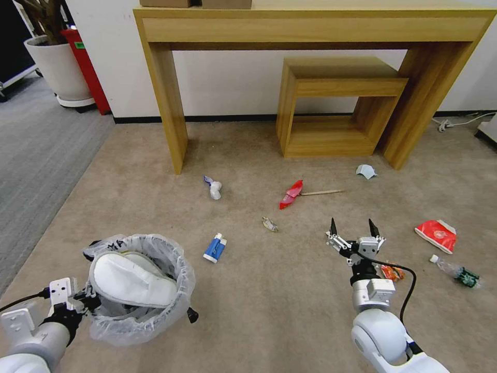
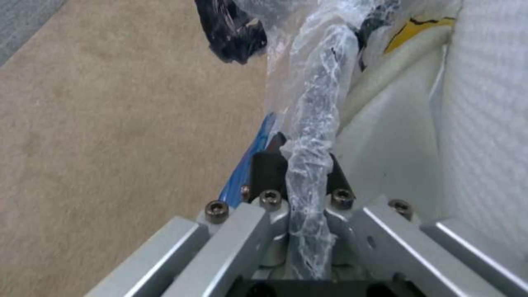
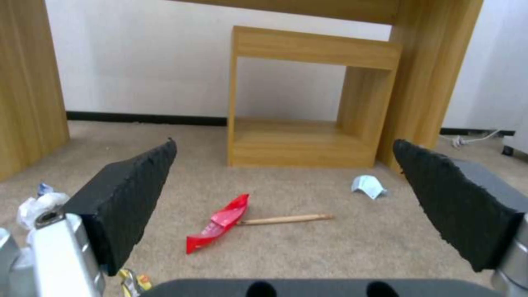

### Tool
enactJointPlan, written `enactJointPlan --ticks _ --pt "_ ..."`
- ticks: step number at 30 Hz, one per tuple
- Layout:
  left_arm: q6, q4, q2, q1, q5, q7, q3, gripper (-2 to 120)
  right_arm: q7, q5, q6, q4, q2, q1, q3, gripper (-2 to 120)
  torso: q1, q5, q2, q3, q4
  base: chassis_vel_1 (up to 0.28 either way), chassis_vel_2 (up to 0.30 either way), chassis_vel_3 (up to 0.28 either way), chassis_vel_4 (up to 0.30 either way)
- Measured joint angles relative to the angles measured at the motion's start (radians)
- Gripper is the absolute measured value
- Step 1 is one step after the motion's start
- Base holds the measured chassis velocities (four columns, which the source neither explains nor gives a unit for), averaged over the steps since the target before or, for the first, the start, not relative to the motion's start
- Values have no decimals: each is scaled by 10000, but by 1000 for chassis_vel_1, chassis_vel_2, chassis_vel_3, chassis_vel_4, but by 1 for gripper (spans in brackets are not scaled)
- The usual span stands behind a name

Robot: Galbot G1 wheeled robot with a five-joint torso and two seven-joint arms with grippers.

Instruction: Pick up the trash bin and place the garbage on the floor into it.

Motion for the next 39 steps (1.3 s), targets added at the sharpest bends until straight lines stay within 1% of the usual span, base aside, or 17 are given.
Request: enactJointPlan --ticks 12,17,33,39 --pt "4 148 15 -134 -24 -29 43 1 11 -21 131 -130 86 124 -183 100 2 1 0 3 0 -111 116 113 -113" --pt "2 189 13 -147 -27 -31 50 1 -12 -49 266 -210 172 203 -283 100 0 1 0 0 0 -6 10 1 -6" --pt "38 233 103 -207 -185 -127 10 1 14 -145 197 -204 278 122 -282 100 1 0 0 0 0 0 0 0 0" --pt "38 236 -31 -180 -82 -138 98 1 23 -298 191 -207 400 97 -225 100 0 1 0 0 0 0 0 0 0"
